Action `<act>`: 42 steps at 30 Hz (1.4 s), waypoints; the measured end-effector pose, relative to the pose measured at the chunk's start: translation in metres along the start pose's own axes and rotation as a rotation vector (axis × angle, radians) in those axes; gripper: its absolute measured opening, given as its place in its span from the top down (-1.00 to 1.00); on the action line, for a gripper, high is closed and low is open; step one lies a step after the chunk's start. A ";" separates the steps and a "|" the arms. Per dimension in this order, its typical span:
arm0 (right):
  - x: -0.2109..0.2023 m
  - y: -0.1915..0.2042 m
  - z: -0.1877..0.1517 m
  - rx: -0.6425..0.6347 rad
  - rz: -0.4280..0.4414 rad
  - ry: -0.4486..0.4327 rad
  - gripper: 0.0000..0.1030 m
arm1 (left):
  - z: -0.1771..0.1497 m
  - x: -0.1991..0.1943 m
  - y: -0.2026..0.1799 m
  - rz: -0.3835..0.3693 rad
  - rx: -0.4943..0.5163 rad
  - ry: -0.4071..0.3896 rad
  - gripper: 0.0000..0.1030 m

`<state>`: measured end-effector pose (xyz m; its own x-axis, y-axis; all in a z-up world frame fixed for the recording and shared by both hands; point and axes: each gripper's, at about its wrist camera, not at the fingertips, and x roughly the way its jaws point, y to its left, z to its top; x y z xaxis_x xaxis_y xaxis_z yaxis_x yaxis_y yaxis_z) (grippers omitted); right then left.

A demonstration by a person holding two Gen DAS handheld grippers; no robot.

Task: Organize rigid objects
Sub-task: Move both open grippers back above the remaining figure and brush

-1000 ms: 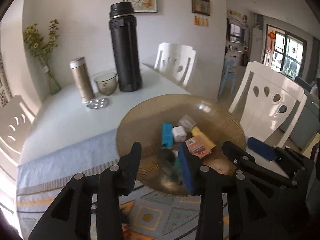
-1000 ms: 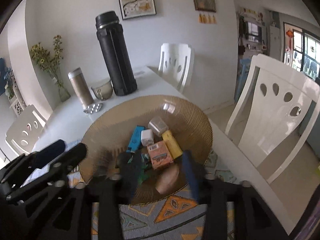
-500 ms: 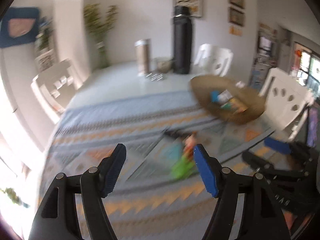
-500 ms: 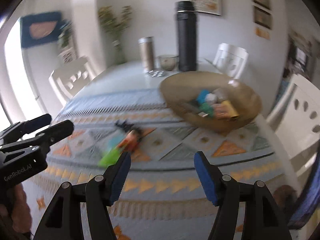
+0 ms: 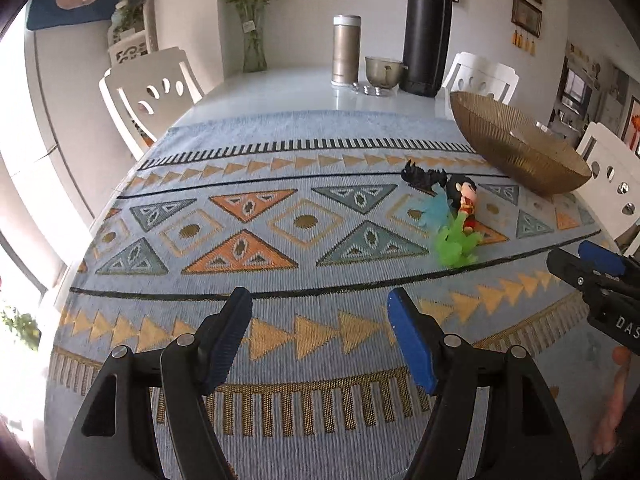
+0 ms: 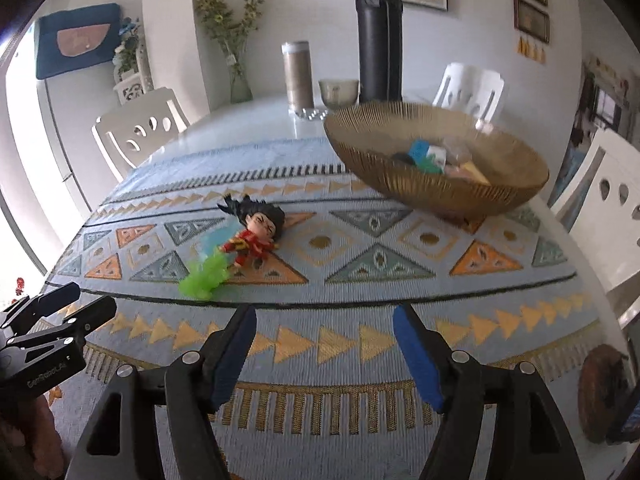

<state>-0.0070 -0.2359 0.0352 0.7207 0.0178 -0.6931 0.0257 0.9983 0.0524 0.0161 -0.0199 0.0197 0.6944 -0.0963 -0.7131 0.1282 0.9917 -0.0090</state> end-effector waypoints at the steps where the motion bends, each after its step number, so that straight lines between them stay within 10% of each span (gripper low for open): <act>1: 0.002 -0.001 0.000 0.003 0.000 0.008 -0.35 | 0.000 0.000 -0.002 0.008 0.007 -0.001 -0.33; 42: 0.006 -0.001 -0.002 0.025 0.020 0.036 -0.50 | -0.001 0.002 -0.004 -0.005 0.021 0.007 -0.33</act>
<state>-0.0037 -0.2368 0.0293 0.6955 0.0404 -0.7174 0.0288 0.9960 0.0840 0.0159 -0.0243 0.0175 0.6890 -0.1008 -0.7177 0.1466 0.9892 0.0018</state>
